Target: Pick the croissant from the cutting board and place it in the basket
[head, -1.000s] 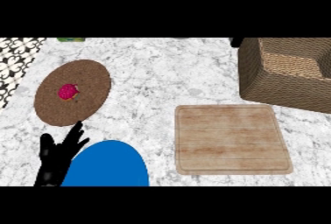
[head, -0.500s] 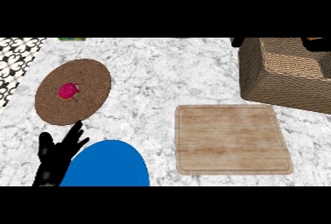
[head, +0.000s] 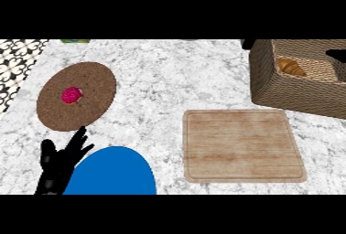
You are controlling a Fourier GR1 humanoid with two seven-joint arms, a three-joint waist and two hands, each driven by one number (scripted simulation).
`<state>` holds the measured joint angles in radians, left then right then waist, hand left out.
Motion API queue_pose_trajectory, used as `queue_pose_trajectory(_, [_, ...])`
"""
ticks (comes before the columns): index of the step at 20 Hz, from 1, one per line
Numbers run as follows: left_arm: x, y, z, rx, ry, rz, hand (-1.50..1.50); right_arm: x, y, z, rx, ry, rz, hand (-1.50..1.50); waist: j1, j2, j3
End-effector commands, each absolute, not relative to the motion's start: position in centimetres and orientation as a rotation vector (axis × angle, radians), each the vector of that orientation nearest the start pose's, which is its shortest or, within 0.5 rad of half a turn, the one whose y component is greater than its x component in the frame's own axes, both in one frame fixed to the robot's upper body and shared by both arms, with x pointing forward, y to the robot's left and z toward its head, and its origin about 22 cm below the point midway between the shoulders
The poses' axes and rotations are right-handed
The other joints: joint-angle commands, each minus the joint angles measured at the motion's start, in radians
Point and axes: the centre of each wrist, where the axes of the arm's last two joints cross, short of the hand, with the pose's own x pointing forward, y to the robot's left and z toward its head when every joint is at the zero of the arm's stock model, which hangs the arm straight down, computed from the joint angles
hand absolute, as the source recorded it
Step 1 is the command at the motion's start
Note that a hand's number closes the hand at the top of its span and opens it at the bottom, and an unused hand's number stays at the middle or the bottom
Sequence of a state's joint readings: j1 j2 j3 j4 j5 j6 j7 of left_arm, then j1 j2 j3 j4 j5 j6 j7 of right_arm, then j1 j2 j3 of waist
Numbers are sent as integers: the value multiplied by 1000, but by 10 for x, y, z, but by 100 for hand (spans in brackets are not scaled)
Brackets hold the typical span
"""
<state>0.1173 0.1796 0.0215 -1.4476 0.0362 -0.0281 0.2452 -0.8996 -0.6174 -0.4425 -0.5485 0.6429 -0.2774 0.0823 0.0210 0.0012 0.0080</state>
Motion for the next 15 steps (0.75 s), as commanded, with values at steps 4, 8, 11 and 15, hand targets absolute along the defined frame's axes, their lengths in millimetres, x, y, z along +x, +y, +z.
queue_pose_trajectory(4, [188,294,-46,135,-1019,-37,0,387,-455,166,-1152,-1395,-47,-150,-7,1,-7])
queue_pose_trajectory(8, [204,293,-41,133,-1015,-30,0,380,-470,180,-1112,-1394,-170,-150,-12,1,-7])
queue_pose_trajectory(11, [202,289,-48,141,-1012,-42,0,366,-490,200,-1148,-1381,-237,-150,-17,1,-8])
queue_pose_trajectory(15, [192,301,-34,137,-1019,-15,0,322,-532,189,-1132,-1365,-255,-150,-24,-4,-7])
